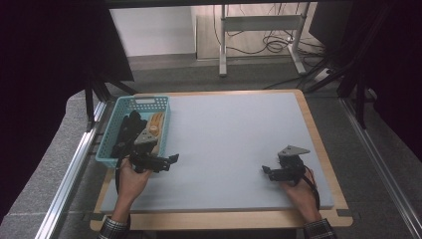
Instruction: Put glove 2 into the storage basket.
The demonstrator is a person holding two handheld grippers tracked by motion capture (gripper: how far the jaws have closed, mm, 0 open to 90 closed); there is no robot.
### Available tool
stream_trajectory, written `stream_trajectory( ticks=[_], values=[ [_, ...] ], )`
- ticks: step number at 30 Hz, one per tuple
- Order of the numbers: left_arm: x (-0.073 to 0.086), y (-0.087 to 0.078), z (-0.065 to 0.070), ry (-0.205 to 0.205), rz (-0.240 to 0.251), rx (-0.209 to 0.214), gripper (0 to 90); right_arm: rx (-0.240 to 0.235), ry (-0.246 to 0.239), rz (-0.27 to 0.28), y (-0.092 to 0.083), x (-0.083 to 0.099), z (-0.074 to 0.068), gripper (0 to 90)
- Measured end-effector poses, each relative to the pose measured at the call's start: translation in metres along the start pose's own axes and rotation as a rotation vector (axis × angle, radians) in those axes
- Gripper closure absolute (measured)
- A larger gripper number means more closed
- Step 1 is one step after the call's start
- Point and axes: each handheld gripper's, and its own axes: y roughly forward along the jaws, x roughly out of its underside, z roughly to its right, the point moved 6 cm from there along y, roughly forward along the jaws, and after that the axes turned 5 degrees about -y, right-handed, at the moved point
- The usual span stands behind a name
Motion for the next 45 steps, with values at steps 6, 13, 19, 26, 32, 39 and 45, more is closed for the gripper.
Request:
stream_trajectory(
  ticks=[6, 13, 19, 26, 32, 39, 45],
  values=[
    [-0.003, 0.006, 0.007, 0.006, 0.006, 0.016, 0.4, 0.0, 0.0, 0.0, 0.0, 0.0, 0.0, 17.9],
    [-0.005, 0.014, 0.016, 0.009, 0.01, 0.037, 0.5, 0.0, -0.001, 0.0, 0.0, 0.0, 0.0, 17.9],
    [-0.007, 0.023, 0.025, 0.017, 0.008, 0.06, 0.5, 0.0, -0.001, 0.0, 0.0, 0.0, 0.0, 17.9],
    [-0.011, 0.034, 0.037, 0.034, 0.007, 0.082, 0.5, -0.001, -0.001, 0.0, 0.0, 0.0, 0.0, 17.9],
    [-0.013, 0.042, 0.045, 0.049, 0.003, 0.094, 0.4, -0.001, -0.001, 0.0, 0.0, 0.0, 0.0, 17.9],
    [-0.015, 0.051, 0.054, 0.052, 0.001, 0.113, 0.4, -0.001, 0.0, 0.0, 0.0, 0.0, 0.0, 17.9],
    [-0.016, 0.058, 0.062, 0.061, -0.001, 0.13, 0.5, -0.001, 0.0, 0.0, 0.0, 0.0, 0.0, 17.9]
  ],
)
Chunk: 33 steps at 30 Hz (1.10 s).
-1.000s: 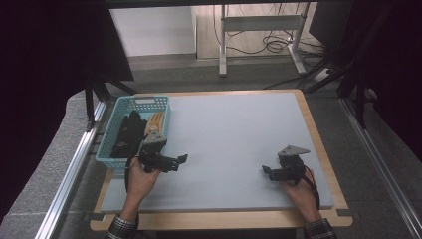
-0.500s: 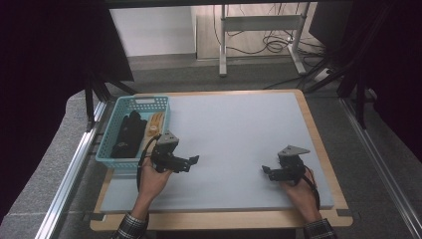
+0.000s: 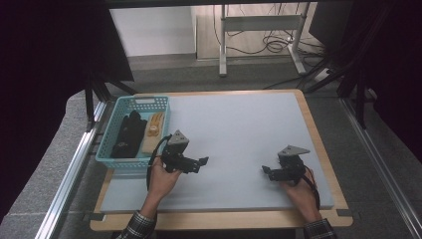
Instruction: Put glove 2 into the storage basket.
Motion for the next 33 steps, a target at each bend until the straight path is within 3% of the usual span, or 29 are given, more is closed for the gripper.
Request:
stream_trajectory(
  ticks=[15, 33],
  values=[
    [0.002, 0.02, 0.015, 0.012, -0.017, 0.042, 0.4, 0.0, 0.0, 0.0, 0.0, 0.0, 0.0, 17.9],
    [0.02, 0.042, 0.021, 0.031, -0.069, 0.059, 0.0, -0.001, 0.0, 0.0, 0.0, 0.0, 0.0, 17.8]
  ],
)
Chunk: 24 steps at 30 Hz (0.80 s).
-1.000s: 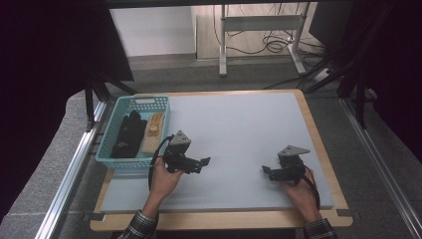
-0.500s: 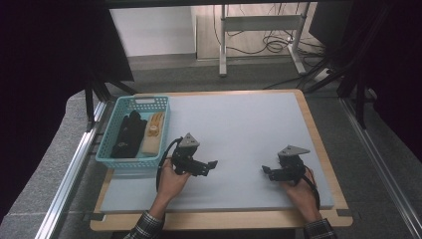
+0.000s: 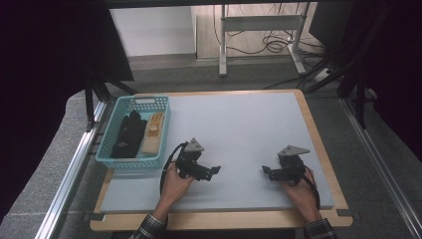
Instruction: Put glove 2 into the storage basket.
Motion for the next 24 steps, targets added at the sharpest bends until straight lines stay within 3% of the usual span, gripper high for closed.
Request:
stream_trajectory(
  ticks=[24],
  values=[
    [0.023, 0.026, 0.002, 0.016, -0.091, -0.023, 0.0, 0.0, 0.0, 0.0, 0.0, 0.0, 0.0, 17.9]
  ],
)
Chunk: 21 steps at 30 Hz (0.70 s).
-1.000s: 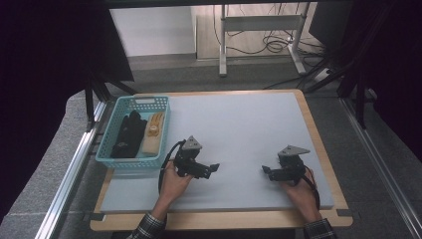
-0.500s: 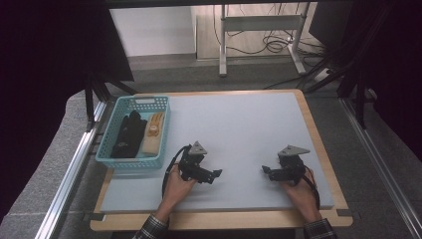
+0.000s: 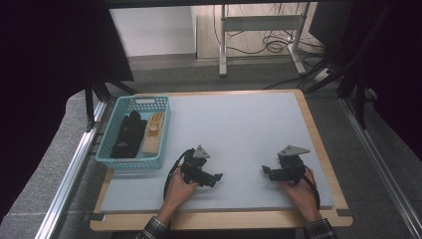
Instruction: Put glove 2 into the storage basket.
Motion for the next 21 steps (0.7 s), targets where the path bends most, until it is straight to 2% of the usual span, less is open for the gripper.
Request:
stream_trajectory(
  ticks=[10, 14, 17, 21],
  values=[
    [0.0037, 0.0042, -0.0011, 0.005, -0.018, -0.022, 0.0, 0.0, 0.0, 0.0, 0.0, 0.0, 0.0, 17.9],
    [0.0042, 0.0054, 0.0001, 0.023, -0.028, -0.043, 0.0, 0.0, 0.0, 0.0, 0.0, 0.0, 0.0, 17.9],
    [0.0047, 0.0074, 0.0021, 0.057, -0.044, -0.077, 0.0, 0.001, 0.0, 0.0, 0.0, 0.0, -0.0001, 17.9],
    [0.0049, 0.0075, 0.0023, 0.058, -0.046, -0.079, 0.0, 0.0, 0.002, 0.0, 0.0, 0.0003, -0.0002, 17.8]
  ],
)
